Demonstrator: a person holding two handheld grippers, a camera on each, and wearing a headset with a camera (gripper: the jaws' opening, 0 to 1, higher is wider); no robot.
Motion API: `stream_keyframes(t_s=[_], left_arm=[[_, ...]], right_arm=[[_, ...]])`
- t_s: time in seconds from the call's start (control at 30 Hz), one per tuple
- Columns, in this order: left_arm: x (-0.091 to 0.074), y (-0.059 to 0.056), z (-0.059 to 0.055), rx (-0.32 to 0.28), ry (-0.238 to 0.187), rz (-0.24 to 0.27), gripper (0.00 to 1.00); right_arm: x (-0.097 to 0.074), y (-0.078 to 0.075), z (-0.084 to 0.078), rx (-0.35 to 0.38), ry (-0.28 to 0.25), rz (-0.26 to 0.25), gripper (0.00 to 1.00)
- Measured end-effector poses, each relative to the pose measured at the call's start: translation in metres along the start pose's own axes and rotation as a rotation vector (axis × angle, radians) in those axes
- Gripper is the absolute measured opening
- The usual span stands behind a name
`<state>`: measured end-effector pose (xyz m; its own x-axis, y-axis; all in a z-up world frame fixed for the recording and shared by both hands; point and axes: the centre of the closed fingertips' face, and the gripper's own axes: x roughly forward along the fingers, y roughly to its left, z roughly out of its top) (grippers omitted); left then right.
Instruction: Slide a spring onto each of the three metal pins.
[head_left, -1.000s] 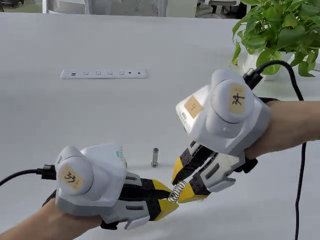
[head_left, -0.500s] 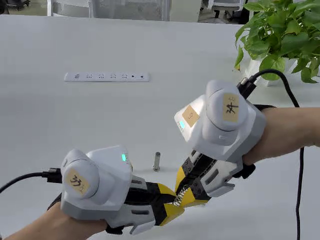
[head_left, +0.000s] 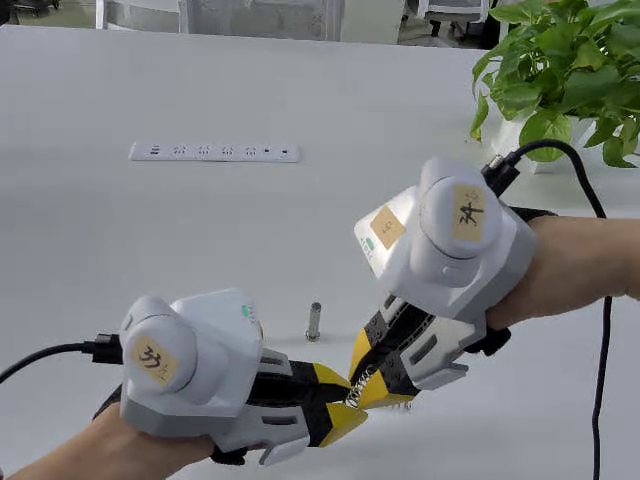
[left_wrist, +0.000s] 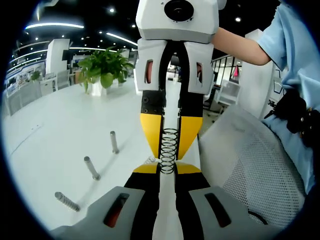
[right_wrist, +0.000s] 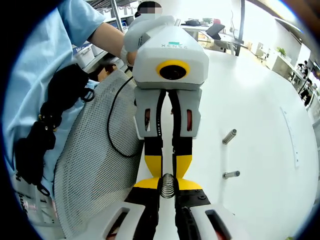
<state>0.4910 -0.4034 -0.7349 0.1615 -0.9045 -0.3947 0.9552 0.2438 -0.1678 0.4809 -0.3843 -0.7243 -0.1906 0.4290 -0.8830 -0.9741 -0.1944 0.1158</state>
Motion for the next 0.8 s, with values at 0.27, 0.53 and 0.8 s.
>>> stream_keyframes(t_s=[0.27,0.53,0.8], left_arm=[[-0.003,0.005,-0.002,-0.003,-0.018,0.039,0.09],[-0.011,0.017,-0.006,-0.016,-0.041,0.119,0.28],[-0.024,0.035,-0.017,-0.049,-0.066,0.248,0.55]], right_arm=[[0.003,-0.006,0.001,-0.008,0.001,-0.013,0.06],[0.001,-0.014,0.0,0.003,-0.003,-0.029,0.07],[0.004,-0.012,-0.006,-0.005,0.022,-0.011,0.07]])
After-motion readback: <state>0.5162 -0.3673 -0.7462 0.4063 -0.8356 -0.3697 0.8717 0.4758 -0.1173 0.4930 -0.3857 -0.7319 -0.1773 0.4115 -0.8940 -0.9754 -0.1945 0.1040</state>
